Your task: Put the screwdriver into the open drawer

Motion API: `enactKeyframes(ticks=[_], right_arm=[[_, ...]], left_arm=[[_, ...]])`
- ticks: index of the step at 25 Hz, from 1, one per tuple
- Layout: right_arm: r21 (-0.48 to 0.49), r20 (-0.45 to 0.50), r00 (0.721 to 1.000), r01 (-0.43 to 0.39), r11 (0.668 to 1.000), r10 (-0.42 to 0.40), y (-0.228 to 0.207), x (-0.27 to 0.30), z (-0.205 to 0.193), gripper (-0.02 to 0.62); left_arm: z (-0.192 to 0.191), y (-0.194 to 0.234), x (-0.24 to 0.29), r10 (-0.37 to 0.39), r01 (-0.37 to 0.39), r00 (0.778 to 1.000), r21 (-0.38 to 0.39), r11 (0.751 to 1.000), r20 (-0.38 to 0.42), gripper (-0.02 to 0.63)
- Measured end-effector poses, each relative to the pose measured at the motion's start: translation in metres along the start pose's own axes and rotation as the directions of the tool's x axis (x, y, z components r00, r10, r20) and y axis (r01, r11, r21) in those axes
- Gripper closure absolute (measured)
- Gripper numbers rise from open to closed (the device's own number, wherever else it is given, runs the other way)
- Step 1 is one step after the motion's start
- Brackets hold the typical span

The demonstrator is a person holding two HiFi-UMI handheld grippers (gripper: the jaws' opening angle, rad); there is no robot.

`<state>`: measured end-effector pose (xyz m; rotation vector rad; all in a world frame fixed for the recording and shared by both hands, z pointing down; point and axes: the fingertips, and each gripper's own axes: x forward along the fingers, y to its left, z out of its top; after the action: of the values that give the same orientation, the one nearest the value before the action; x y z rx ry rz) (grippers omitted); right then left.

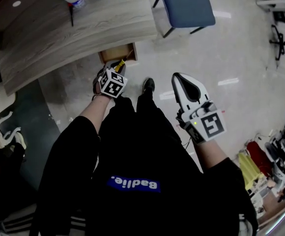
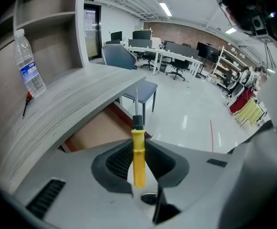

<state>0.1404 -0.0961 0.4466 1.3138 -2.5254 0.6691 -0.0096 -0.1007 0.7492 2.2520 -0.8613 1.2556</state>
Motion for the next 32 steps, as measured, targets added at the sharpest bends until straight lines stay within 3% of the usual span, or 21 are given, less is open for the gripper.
enactKeyframes(ticks=[17, 32], right_arm=[[0.009, -0.048, 0.998, 0.034, 0.999, -0.033, -0.015, -0.002, -0.023, 0.566], [0.040, -0.085, 0.995, 0.064, 0.997, -0.061, -0.024, -0.007, -0.045, 0.566]], left_arm=[[-0.020, 0.037, 0.058, 0.082, -0.085, 0.986, -0.013, 0.996, -0.142, 0.531], [-0.041, 0.051, 0.090, 0.083, -0.092, 0.967, -0.026, 0.995, -0.242, 0.531]])
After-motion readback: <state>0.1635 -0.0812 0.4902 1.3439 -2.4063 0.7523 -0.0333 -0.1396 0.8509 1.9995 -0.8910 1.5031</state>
